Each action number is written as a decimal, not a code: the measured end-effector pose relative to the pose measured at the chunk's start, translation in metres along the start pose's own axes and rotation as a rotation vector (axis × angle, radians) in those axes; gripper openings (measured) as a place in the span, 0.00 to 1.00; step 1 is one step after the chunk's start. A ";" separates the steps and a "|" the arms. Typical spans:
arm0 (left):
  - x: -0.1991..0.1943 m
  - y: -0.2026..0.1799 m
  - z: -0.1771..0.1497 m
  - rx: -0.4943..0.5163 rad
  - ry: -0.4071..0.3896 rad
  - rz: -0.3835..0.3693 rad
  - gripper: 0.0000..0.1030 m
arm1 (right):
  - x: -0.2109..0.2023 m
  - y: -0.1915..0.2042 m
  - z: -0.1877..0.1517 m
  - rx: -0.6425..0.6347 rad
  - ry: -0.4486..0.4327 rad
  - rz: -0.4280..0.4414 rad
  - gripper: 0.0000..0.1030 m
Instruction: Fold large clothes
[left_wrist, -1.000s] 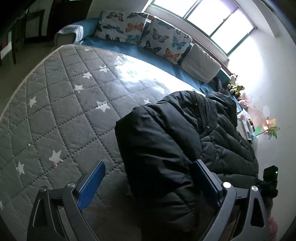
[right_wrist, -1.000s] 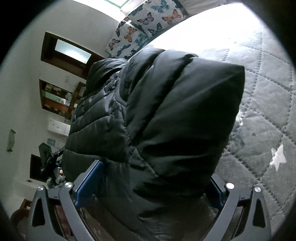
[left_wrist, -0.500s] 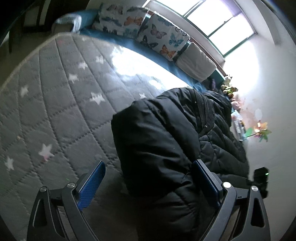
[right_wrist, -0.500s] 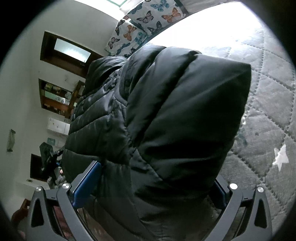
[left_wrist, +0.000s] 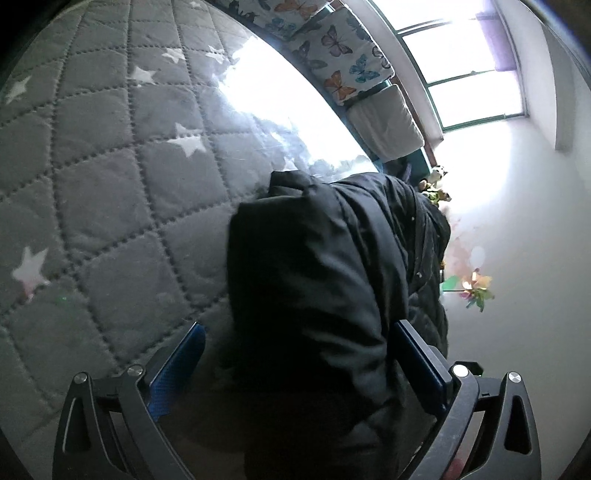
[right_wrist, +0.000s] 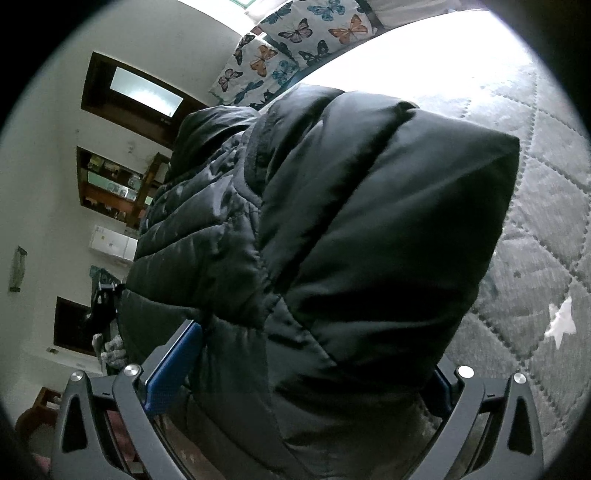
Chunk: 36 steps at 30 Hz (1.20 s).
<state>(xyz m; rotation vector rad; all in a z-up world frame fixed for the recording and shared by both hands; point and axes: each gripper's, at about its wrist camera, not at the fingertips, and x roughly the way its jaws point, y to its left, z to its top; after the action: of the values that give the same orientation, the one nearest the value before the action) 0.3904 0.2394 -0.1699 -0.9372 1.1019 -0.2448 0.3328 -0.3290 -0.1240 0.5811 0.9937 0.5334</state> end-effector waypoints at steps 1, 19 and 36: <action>0.005 -0.001 0.002 -0.008 0.016 -0.024 1.00 | 0.000 0.001 0.000 -0.002 -0.002 -0.001 1.00; 0.033 -0.018 0.014 0.029 0.104 -0.099 0.94 | 0.007 0.006 0.008 -0.046 0.014 0.030 0.96; 0.020 -0.037 -0.008 0.057 0.061 -0.048 0.71 | -0.010 0.005 0.000 -0.012 -0.044 0.159 0.58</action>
<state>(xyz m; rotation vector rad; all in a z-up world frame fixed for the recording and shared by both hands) 0.4027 0.2010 -0.1564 -0.9107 1.1240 -0.3446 0.3275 -0.3318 -0.1144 0.6623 0.9068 0.6640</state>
